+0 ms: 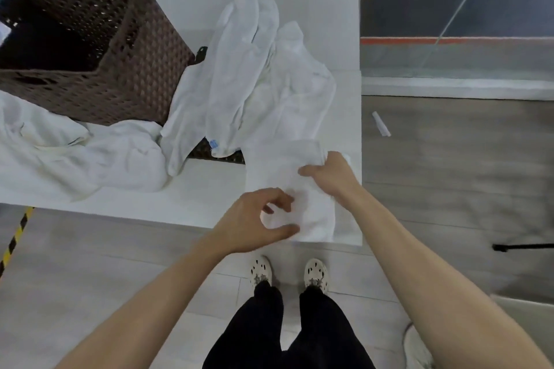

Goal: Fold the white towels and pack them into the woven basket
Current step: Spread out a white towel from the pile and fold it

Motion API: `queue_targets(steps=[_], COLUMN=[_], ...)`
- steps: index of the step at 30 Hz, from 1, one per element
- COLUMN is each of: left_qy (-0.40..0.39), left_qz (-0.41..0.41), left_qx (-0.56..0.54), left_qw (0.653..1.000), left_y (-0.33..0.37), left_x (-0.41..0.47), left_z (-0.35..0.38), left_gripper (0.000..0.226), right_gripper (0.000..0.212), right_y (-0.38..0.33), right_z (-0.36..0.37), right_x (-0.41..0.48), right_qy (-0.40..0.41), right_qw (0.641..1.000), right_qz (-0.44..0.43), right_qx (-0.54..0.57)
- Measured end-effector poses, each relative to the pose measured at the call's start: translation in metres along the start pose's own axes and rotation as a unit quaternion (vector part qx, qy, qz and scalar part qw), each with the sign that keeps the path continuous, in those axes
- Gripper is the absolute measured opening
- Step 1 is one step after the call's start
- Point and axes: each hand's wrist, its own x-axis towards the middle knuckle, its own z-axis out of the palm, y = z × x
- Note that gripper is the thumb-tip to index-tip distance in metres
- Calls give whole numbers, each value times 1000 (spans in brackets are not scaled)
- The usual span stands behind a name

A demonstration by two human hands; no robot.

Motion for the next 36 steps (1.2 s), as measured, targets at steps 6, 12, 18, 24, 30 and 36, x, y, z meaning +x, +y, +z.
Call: queue_targets(steps=[6,12,18,24,30,36], left_qy=[113,44,13,41,36,98], left_qz=[-274,-385,-395,-409,-397,-271], left_qx=[-30,-268,-314,-293,-289,-317], left_qw=[955,882,863,863,870,903], left_y=[-74,-93,-79,-46,2,7], left_x=[47,77,89,95,116,113], left_z=[7,27,32,29,20,10], left_gripper=[66,78,64,61,49,36], right_gripper=[14,32,82,63,87,60], right_y=[58,89,104,141,162,106], right_z=[-36,-33,-32,-12,22,-24], right_x=[38,60,46,-27,-29,-21], right_qy=[84,119,201,152,192,288], right_qw=[995,986,962,822,817,842], right_qz=[42,40,-42,-428,-402,-398], right_qx=[-34,-115,-180,-345,-367,-224])
